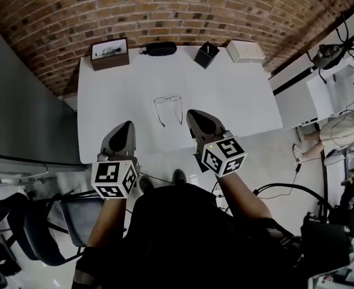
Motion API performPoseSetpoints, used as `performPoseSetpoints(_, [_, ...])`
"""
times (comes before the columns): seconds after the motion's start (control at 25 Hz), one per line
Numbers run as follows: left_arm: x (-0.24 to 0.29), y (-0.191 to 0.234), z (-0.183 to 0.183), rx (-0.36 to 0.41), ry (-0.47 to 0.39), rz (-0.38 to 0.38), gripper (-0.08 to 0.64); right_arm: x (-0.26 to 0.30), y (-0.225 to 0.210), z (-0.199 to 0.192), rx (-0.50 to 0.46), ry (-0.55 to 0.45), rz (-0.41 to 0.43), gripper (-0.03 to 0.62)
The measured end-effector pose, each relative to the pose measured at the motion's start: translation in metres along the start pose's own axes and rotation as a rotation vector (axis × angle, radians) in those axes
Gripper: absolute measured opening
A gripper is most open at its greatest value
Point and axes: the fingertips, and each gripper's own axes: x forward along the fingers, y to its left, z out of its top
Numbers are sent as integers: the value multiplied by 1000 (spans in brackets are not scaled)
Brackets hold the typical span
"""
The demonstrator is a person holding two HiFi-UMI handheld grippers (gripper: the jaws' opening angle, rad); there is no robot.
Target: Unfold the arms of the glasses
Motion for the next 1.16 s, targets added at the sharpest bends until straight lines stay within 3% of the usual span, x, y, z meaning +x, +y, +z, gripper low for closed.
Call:
performPoseSetpoints(0.32, [8,-45,27,46,-35,12,9,-24,-16,29,-40,-51,64,9])
performPoseSetpoints(0.48, [11,-61,39,33,-70,10,9,-33,-28,41,-49,-73,71,9])
performPoseSetpoints(0.68, [13,-74,39,56,-80,27,10,-41,-33,41,-52,-83,86,9])
performPoseSetpoints(1.16, [18,-81,36,30,-76,54,10,-48,-45,42,-62,-85,87,9])
